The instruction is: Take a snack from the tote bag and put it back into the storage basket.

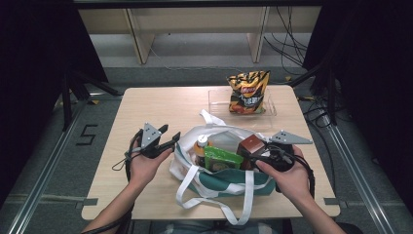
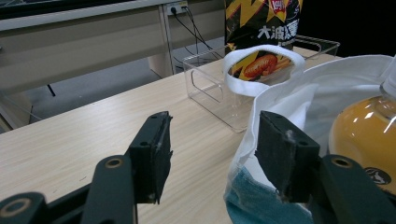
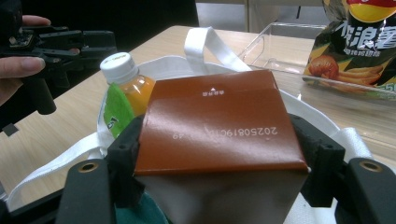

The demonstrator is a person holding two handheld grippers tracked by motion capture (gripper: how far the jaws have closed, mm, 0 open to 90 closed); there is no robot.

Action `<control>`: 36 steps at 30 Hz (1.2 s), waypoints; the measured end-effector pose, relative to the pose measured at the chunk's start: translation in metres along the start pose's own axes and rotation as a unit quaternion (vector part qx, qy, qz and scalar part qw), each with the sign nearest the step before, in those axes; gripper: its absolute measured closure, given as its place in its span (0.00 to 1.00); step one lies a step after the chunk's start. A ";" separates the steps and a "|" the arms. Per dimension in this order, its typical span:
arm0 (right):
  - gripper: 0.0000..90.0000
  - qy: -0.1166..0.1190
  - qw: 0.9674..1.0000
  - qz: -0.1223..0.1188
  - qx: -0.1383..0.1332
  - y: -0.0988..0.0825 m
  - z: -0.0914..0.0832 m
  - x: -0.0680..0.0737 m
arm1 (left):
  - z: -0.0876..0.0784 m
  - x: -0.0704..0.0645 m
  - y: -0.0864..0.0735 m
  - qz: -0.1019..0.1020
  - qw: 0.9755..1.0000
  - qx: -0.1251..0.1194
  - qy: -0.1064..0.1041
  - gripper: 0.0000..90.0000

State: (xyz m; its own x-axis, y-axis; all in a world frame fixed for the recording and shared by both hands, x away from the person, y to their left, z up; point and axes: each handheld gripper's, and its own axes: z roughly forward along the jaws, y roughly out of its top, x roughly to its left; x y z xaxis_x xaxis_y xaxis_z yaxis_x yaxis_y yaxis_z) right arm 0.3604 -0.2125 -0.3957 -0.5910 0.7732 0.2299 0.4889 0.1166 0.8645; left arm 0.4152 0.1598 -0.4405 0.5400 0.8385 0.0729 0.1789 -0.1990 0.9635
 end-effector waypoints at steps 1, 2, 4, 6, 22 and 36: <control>0.37 0.000 1.000 -0.002 -0.005 0.000 0.001 -0.001 | 0.000 0.000 0.000 0.000 1.000 0.000 0.000 0.49; 0.37 0.002 1.000 -0.002 -0.005 0.000 0.000 -0.001 | 0.000 0.000 0.000 0.002 1.000 0.000 0.000 0.49; 0.38 0.000 1.000 -0.005 -0.007 0.000 0.000 -0.002 | 0.000 0.000 0.000 0.003 1.000 0.001 0.000 0.49; 0.40 -0.005 1.000 -0.012 -0.011 0.001 0.000 -0.003 | 0.000 0.000 0.000 0.003 1.000 0.001 0.000 0.49; 0.43 -0.013 0.999 -0.037 -0.020 0.009 -0.008 -0.003 | 0.000 0.000 0.000 0.002 1.000 0.001 0.002 0.49; 0.43 -0.023 0.997 -0.047 -0.052 0.019 -0.018 -0.002 | 0.000 0.000 0.000 -0.001 1.000 0.000 0.001 0.49</control>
State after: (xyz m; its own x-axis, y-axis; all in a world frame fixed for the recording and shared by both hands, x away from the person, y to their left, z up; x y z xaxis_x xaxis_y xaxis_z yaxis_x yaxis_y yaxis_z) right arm 0.3593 -0.2231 -0.3713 -0.5999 0.7899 0.1272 0.3618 0.1260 0.9237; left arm 0.4153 0.1599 -0.4403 0.5377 0.8401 0.0719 0.1803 -0.1978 0.9635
